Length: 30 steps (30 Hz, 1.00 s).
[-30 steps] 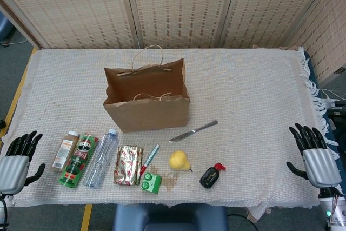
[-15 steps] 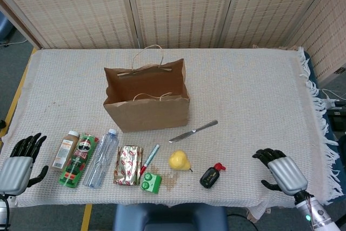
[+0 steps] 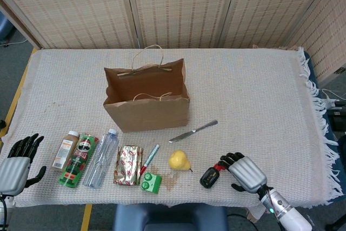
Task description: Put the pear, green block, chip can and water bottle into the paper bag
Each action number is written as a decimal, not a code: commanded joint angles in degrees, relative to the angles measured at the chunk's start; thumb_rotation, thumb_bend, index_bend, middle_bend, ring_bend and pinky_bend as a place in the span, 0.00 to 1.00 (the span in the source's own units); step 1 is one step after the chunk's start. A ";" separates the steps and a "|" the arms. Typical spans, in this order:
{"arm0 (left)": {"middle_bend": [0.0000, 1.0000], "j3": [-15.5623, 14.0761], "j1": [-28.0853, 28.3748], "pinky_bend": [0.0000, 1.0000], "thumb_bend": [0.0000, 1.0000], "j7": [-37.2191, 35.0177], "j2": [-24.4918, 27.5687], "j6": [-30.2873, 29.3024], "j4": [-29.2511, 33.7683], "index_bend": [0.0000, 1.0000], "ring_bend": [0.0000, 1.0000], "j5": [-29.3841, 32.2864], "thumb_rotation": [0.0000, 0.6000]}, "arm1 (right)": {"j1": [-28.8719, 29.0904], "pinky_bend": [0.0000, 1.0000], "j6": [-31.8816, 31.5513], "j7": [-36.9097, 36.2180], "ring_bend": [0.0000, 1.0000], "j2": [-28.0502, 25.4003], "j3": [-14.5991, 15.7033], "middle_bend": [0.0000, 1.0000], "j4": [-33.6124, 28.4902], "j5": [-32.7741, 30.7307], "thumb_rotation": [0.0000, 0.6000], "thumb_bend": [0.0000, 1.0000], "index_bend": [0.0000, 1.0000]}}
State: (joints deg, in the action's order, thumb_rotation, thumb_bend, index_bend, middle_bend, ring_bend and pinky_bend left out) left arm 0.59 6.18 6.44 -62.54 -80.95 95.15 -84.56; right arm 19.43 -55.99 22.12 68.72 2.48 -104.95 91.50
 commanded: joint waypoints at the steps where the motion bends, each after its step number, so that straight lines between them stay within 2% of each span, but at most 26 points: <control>1: 0.00 0.00 0.06 0.09 0.36 -0.03 0.03 0.15 0.01 0.00 0.00 0.09 1.00 | 1.59 0.27 1.81 1.92 0.17 2.14 -0.92 0.23 0.07 -1.84 1.00 0.10 0.27; 9: 0.00 0.00 0.31 0.09 0.35 0.00 0.15 0.75 0.31 0.00 0.00 0.44 1.00 | 4.55 0.27 6.24 4.34 0.17 6.44 -0.65 0.23 0.67 -5.59 1.00 0.10 0.28; 15: 0.00 0.04 0.41 0.09 0.35 -0.20 0.25 1.20 0.44 0.00 0.00 0.94 1.00 | 5.62 0.27 7.09 6.31 0.17 7.79 -0.14 0.23 0.81 -7.25 1.00 0.10 0.28; 25: 0.00 0.06 0.55 0.09 0.36 -0.33 0.50 1.78 0.87 0.00 0.00 1.63 1.00 | 8.04 0.27 9.69 11.68 0.19 11.54 0.12 0.23 3.48 -14.09 1.00 0.11 0.31; 28: 0.00 0.07 0.58 0.09 0.36 -0.44 0.58 1.90 0.93 0.00 0.00 1.74 1.00 | 8.25 0.37 8.51 12.42 0.34 13.19 0.02 0.34 4.24 -14.30 1.00 0.23 0.45; 30: 0.00 0.07 0.58 0.09 0.36 -0.59 0.62 1.88 0.94 0.00 0.00 1.73 1.00 | 8.08 0.55 7.29 11.67 0.51 13.59 0.15 0.47 4.27 -13.12 1.00 0.33 0.60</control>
State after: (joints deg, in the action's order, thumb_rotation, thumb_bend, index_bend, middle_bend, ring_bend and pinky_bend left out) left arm 0.66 6.77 5.87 -61.92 -79.06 96.09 -82.82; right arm 27.50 -47.74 34.21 81.83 2.57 -100.94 77.50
